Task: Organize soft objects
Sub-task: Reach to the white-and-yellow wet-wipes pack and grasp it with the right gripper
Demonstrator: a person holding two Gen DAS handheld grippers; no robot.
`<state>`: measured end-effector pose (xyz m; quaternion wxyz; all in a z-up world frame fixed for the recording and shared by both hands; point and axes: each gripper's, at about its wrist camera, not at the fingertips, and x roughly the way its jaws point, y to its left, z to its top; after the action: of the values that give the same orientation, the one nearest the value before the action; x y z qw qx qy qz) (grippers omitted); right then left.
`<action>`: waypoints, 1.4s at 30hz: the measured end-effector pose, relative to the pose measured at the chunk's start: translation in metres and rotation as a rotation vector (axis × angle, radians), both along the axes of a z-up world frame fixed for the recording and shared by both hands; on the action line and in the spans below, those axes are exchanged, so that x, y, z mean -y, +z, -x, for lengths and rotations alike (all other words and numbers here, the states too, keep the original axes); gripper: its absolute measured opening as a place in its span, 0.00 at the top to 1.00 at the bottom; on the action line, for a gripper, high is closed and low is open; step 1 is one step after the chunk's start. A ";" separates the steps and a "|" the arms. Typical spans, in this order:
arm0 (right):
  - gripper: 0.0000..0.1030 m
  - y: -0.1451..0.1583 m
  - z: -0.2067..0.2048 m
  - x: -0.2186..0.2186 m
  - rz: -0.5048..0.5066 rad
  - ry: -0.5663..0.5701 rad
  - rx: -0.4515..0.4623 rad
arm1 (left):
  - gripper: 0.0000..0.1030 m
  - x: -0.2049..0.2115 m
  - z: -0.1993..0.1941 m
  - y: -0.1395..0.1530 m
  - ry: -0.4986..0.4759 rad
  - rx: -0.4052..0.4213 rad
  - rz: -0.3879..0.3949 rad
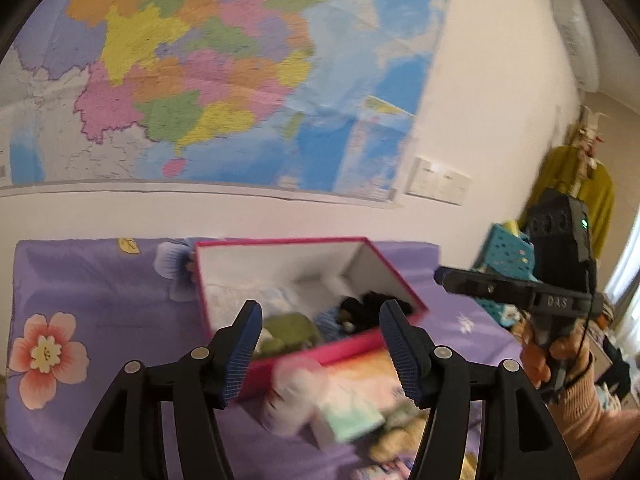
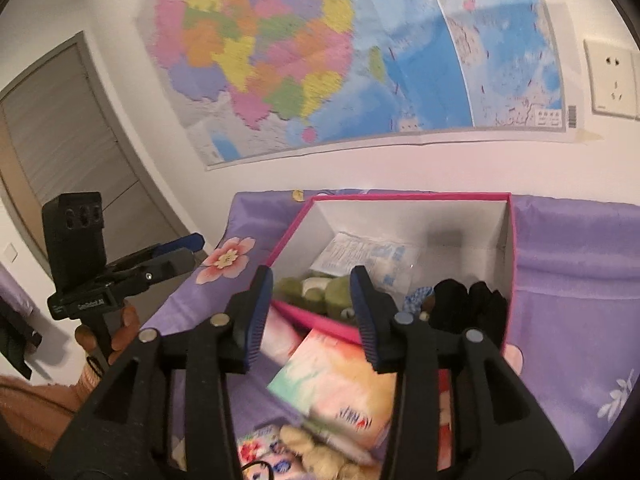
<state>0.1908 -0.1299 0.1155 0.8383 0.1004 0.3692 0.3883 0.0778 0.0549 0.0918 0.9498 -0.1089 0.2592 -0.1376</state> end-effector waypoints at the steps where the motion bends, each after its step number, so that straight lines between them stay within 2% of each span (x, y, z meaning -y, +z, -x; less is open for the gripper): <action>1: 0.58 0.001 0.007 0.004 -0.004 0.001 0.003 | 0.39 0.004 0.003 -0.001 -0.010 -0.001 -0.002; 10: 0.54 -0.020 0.059 0.036 0.045 -0.040 -0.036 | 0.39 0.038 0.031 -0.036 -0.114 -0.076 -0.042; 17: 0.54 -0.043 0.099 0.039 0.029 0.041 -0.115 | 0.39 0.043 0.044 -0.072 -0.127 -0.192 -0.040; 25: 0.54 -0.072 0.140 0.017 0.048 0.208 -0.227 | 0.39 0.035 0.073 -0.108 -0.099 -0.315 -0.034; 28: 0.54 -0.082 0.153 0.004 0.044 0.278 -0.267 | 0.39 0.028 0.089 -0.118 -0.100 -0.353 -0.007; 32: 0.54 -0.101 0.170 -0.020 0.088 0.367 -0.327 | 0.39 0.021 0.111 -0.134 -0.081 -0.415 0.022; 37: 0.54 -0.122 0.179 -0.040 0.108 0.420 -0.407 | 0.36 0.011 0.135 -0.137 -0.062 -0.419 0.055; 42: 0.54 -0.138 0.179 -0.055 0.138 0.427 -0.448 | 0.35 0.009 0.144 -0.152 -0.070 -0.485 0.048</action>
<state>0.0117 -0.0745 -0.0221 0.6405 0.0466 0.5828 0.4979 -0.0657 0.0459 -0.0600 0.8515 -0.1523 0.4798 -0.1465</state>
